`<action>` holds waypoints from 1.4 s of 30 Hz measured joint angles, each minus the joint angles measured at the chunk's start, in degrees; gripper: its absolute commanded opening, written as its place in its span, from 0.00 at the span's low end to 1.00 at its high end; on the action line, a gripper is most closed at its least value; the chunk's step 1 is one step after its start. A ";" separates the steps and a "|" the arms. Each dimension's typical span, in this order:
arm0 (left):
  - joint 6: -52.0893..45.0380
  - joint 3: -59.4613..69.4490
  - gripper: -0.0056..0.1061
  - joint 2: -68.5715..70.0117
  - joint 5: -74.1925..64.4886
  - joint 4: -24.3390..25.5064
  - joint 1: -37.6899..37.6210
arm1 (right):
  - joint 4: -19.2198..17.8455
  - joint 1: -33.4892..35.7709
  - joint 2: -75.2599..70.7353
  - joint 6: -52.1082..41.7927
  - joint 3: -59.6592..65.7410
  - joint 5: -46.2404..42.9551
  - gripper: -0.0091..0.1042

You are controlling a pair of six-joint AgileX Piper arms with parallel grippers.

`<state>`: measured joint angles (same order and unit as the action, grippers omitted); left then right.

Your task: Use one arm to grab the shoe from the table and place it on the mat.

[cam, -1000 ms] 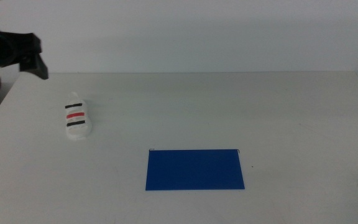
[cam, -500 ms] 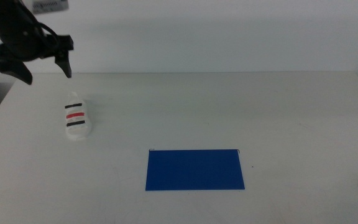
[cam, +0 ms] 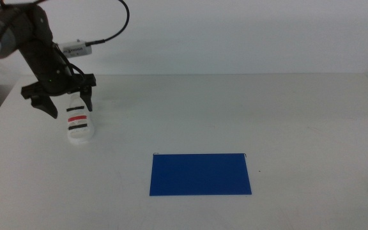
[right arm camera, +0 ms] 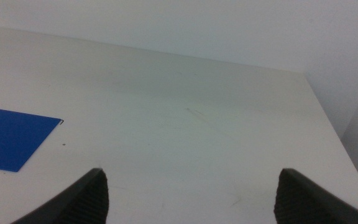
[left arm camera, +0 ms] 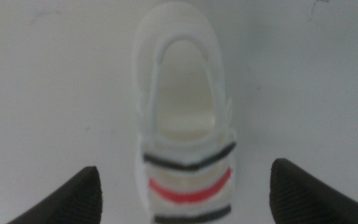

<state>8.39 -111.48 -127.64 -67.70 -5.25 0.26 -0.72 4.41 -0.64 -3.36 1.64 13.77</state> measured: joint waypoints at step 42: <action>2.84 0.87 0.04 7.78 -2.64 1.98 -1.74 | 0.00 0.00 0.00 0.00 0.00 0.00 0.77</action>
<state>11.23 -110.61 -119.87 -70.34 -3.27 -1.48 -0.72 4.41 -0.64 -3.36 1.64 13.77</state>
